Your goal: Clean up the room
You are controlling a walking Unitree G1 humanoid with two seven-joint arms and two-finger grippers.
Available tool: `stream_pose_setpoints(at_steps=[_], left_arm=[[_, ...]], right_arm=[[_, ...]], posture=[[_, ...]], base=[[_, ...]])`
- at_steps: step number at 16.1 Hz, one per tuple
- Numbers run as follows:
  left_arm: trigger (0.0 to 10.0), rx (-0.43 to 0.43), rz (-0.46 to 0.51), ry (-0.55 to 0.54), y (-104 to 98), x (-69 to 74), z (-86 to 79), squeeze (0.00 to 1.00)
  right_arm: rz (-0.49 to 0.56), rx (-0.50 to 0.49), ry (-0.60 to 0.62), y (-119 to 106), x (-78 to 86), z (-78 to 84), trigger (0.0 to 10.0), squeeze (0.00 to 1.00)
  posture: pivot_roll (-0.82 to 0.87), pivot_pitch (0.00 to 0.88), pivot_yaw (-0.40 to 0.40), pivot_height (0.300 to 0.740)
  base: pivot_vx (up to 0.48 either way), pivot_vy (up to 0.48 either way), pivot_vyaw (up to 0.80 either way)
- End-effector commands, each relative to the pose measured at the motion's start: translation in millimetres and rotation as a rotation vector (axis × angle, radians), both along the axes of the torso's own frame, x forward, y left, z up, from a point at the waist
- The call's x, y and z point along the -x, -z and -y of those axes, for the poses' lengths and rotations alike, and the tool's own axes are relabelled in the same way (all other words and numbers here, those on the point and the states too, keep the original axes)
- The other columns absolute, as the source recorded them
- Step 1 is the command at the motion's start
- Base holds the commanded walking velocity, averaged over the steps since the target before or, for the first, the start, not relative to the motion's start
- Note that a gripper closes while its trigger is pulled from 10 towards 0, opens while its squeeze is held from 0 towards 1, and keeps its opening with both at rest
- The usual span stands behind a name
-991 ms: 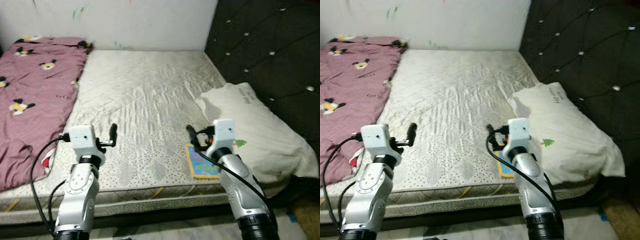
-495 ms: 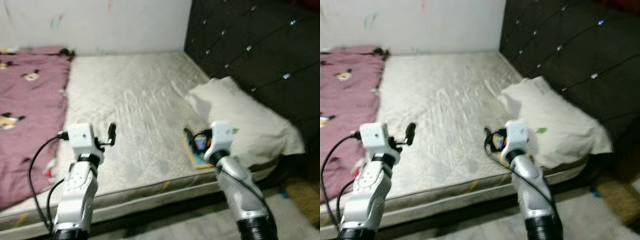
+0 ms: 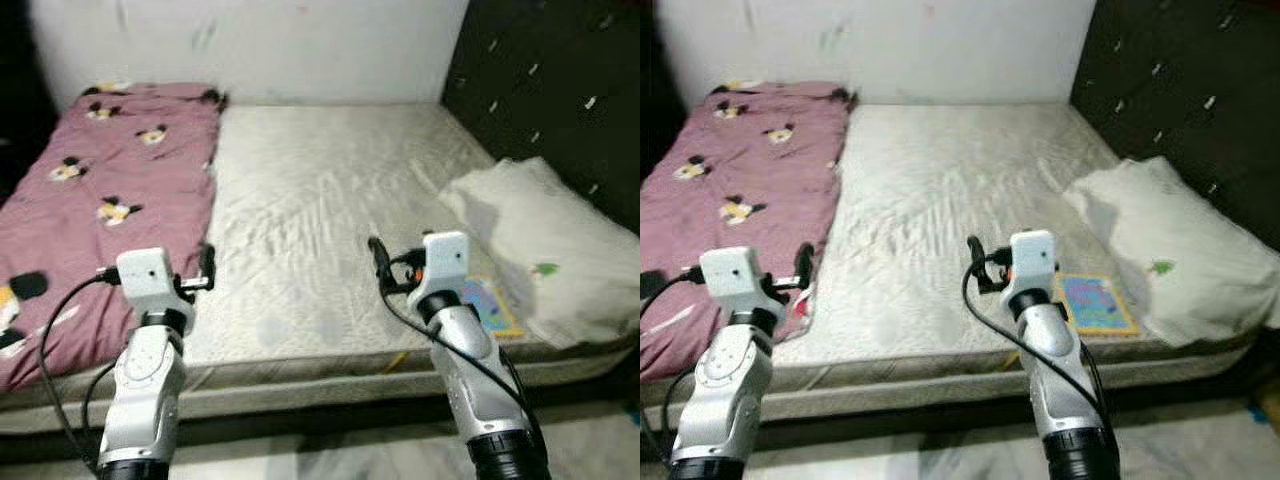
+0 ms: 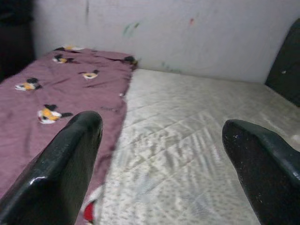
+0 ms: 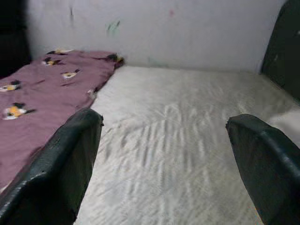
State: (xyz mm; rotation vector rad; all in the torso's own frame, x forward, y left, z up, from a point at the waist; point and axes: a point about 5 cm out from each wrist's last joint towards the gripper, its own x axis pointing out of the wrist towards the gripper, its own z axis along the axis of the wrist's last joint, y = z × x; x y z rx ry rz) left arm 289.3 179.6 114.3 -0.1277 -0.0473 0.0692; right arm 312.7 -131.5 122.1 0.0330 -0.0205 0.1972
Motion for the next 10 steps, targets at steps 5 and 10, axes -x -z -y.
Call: stream_pose_setpoints(at_steps=[5,10], left_arm=[[10.0,0.019,0.037,0.080,-6.5,-2.1,11.7,0.00],[10.0,0.027,0.040,0.090,-6.6,-1.8,12.5,0.00]], right_arm=[[-0.064,-0.001,0.004,9.4,3.0,3.1,10.0,0.00],[0.019,0.025,0.101,0.3,-2.2,14.4,10.0,0.00]], posture=[[-0.01,0.024,-0.003,0.740],[0.00,0.019,-0.007,0.740]], base=[[0.129,0.000,0.00],[0.373,0.000,0.00]])
